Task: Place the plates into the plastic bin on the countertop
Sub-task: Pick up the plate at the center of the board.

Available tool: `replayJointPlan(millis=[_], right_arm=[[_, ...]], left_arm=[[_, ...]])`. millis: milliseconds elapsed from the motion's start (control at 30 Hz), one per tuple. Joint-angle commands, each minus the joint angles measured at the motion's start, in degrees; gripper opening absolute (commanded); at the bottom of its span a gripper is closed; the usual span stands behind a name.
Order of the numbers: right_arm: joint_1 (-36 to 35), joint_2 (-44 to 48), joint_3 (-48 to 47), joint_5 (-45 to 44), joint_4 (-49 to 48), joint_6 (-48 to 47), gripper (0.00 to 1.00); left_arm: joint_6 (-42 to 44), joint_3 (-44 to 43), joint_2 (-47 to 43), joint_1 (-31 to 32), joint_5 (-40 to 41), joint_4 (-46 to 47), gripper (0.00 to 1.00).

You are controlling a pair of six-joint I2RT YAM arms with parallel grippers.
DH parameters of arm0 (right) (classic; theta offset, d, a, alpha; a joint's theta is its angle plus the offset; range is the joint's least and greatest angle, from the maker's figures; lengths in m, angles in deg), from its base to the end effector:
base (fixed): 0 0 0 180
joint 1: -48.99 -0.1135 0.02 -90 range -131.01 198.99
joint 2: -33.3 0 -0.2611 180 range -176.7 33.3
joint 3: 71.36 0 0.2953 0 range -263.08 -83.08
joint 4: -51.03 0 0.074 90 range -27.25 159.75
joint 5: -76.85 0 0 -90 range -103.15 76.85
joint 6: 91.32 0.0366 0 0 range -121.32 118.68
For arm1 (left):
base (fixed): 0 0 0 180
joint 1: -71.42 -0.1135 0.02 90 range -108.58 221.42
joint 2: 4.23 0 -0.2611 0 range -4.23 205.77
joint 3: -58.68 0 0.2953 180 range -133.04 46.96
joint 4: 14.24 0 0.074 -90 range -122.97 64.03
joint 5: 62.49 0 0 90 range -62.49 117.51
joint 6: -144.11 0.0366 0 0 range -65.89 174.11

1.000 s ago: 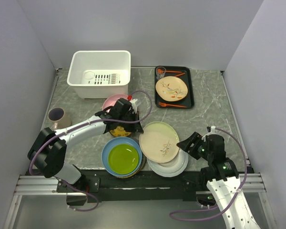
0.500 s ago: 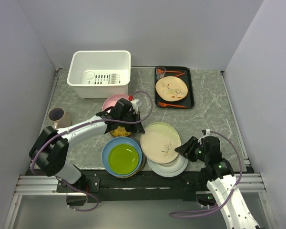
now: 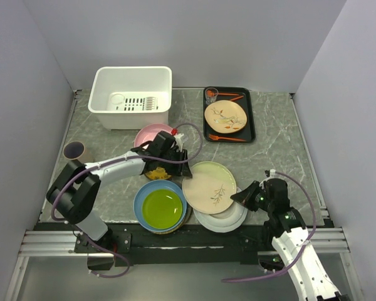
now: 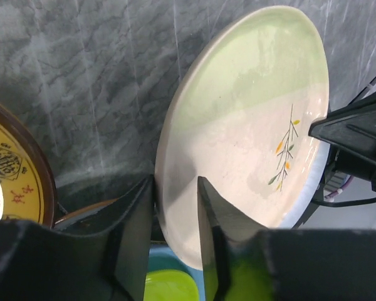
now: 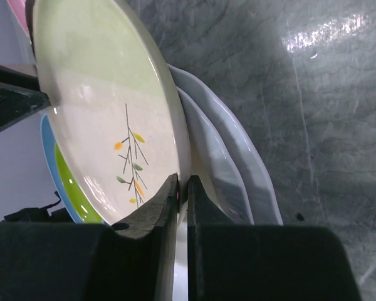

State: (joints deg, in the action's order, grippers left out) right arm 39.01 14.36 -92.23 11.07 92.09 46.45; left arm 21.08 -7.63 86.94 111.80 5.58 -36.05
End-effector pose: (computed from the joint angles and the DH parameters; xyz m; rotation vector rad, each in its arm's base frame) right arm 0.1466 0.0410 0.1404 0.5391 2.3226 0.9904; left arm 0.2710 -0.2484 0.1719 0.3623 2.5533 -1.0099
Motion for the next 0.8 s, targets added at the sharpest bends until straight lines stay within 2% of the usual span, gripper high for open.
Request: replayJointPlan(millis=[0,200,267,300,367,400,433,600,767], right_arm=[[-0.4,-0.4,3.0,-1.4,-2.4,-0.9,0.03],[-0.4,-0.8,4.2,-1.1,-3.9,-0.6,0.02],[-0.4,-1.1,4.6,-1.1,-4.4,-0.6,0.02],[-0.4,-1.2,4.7,-1.2,-4.5,-0.7,0.02],[-0.4,-1.0,4.8,-1.2,-4.6,-0.6,0.02],[-0.4,-0.9,4.8,-1.2,-4.6,-0.6,0.02],[-0.4,-0.8,4.8,-1.3,-4.5,-0.7,0.02],[-0.4,0.3,4.2,-0.9,-4.4,-0.4,0.08],[-0.4,3.0,3.3,-0.1,-5.6,0.5,0.23]], left_arm=[[-1.2,-1.3,2.2,3.8,-10.8,6.4,0.39],[-1.2,-2.2,5.2,5.0,-14.4,7.6,0.44],[-1.1,-2.5,6.0,5.2,-15.9,7.9,0.39],[-1.2,-2.5,5.9,5.2,-15.9,8.1,0.36],[-1.2,-2.5,5.6,5.2,-15.5,8.0,0.22],[-1.2,-2.5,5.3,5.2,-15.3,7.9,0.14],[-1.2,-2.4,4.7,5.2,-15.2,7.8,0.01],[-1.1,-2.8,1.8,5.1,-14.8,6.4,0.01],[-0.3,-3.7,-1.4,4.8,-15.0,4.0,0.01]])
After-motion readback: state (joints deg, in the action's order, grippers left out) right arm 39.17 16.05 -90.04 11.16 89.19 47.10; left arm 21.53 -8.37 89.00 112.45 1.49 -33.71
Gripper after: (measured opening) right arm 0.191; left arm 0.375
